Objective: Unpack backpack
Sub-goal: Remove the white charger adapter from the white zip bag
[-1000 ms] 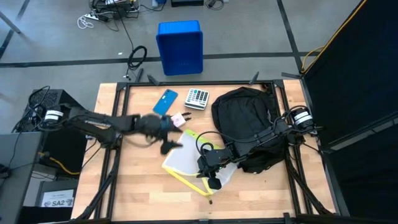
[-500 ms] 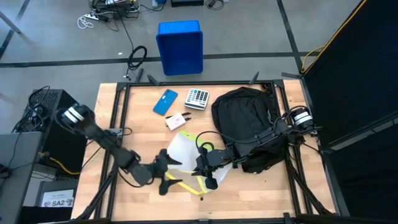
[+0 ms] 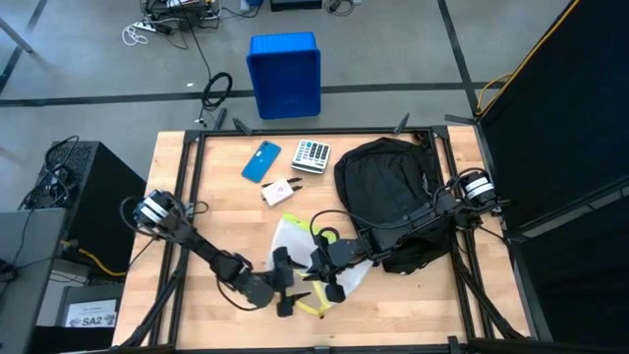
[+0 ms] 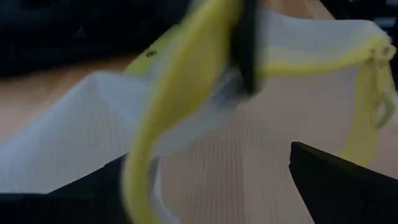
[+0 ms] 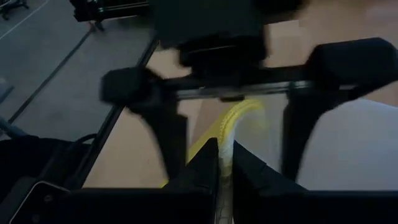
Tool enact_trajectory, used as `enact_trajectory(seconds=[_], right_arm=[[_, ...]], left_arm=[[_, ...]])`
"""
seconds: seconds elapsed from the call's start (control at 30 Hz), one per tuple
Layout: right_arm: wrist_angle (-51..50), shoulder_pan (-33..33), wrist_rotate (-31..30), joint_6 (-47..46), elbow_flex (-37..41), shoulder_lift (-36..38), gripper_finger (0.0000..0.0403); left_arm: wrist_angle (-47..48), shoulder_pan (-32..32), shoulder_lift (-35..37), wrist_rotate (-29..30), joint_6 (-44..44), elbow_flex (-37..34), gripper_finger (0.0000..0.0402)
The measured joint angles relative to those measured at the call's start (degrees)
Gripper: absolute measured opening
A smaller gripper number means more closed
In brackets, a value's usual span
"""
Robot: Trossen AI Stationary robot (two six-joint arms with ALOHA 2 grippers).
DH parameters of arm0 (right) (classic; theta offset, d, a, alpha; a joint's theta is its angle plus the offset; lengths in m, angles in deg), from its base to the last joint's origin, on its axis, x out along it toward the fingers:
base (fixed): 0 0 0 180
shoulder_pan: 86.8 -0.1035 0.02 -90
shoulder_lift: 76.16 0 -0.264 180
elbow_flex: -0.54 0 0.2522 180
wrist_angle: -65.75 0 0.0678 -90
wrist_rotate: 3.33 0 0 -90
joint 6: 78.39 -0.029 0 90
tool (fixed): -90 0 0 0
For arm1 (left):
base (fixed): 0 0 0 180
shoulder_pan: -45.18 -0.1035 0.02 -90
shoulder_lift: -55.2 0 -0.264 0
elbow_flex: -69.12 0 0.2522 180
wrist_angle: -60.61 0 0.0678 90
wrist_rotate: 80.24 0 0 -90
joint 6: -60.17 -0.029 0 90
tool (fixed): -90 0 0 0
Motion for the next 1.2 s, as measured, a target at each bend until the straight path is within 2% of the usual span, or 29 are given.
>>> enact_trajectory(seconds=[0.23, 0.47, 0.73, 1.0, 1.1, 1.2], right_arm=[[0.5, 0.2, 0.0, -0.6, -0.1, 0.1, 0.0], [0.3, 0.1, -0.2, -0.6, -0.2, 0.1, 0.0], [-1.2, 0.4, -0.5, -1.2, 0.0, 0.0, 0.0], [-1.2, 0.6, -0.4, -1.4, 0.0, 0.0, 0.0], [-1.1, 0.7, -0.3, -2.0, 0.0, 0.0, 0.0], [-1.1, 0.8, -0.2, -2.2, 0.0, 0.0, 0.0]], left_arm=[[17.8, 2.9, 0.3, 3.0, -3.3, 11.2, 0.0295], [26.5, 6.9, 0.6, 6.1, 0.3, 14.8, 0.0261], [48.4, 10.5, 0.9, 16.4, 9.5, 18.6, 0.0245], [65.6, 12.7, 0.9, 19.3, 17.8, 25.9, 0.0245], [66.3, 13.6, 0.9, 20.0, 19.1, 28.0, 0.0245], [58.5, 14.5, 0.9, 20.0, 15.9, 28.5, 0.0245]])
